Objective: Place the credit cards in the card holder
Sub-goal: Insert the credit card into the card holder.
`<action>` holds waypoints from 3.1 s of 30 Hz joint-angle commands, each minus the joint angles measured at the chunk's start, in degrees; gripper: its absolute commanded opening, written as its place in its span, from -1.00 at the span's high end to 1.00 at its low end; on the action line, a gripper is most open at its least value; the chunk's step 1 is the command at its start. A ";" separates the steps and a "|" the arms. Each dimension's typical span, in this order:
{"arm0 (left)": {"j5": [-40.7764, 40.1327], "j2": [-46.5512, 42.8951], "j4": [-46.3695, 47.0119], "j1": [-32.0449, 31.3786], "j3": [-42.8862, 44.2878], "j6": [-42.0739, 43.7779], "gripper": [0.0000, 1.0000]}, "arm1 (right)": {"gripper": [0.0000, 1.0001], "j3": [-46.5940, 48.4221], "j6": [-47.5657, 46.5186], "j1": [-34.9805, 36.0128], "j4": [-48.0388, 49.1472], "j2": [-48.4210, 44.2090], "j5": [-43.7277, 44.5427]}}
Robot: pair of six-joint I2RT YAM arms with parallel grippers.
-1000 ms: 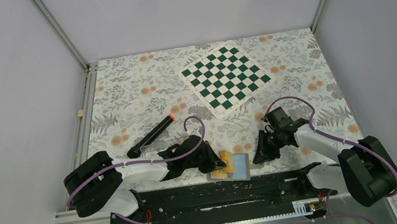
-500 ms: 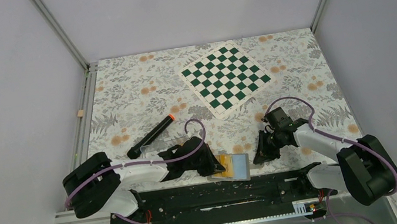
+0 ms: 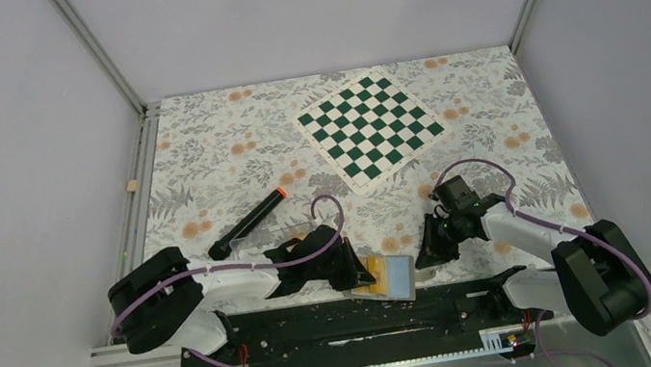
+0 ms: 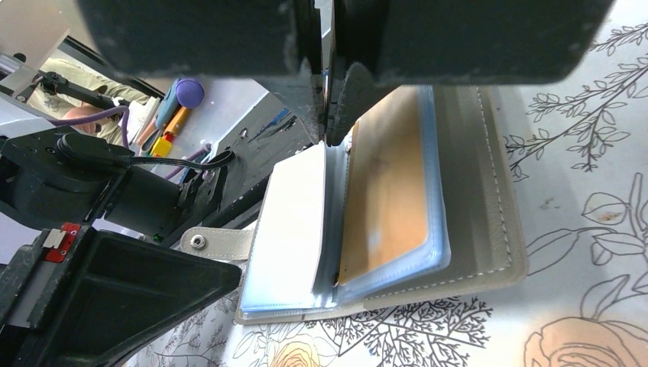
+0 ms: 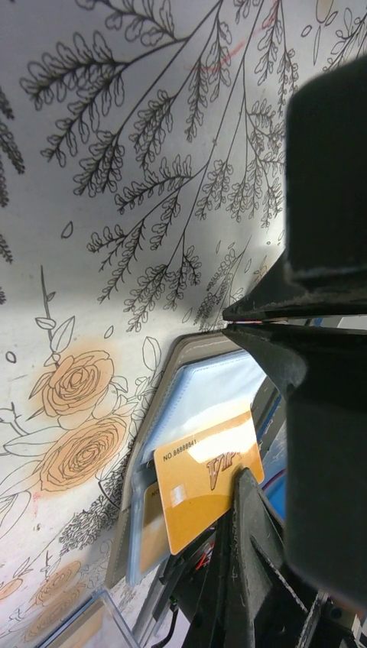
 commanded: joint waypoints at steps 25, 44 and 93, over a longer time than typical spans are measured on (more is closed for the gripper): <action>7.63 4.66 7.15 -0.48 1.02 1.18 1.00 | 0.89 -2.51 0.55 -0.11 6.07 4.93 -1.91; 1.94 6.03 -12.45 -2.37 10.37 4.11 -0.06 | 0.88 -3.01 0.38 -0.12 5.94 4.42 -2.43; -6.15 1.56 -38.35 -3.37 23.90 15.15 -0.81 | 0.85 5.45 -2.46 1.52 -9.36 -7.97 4.41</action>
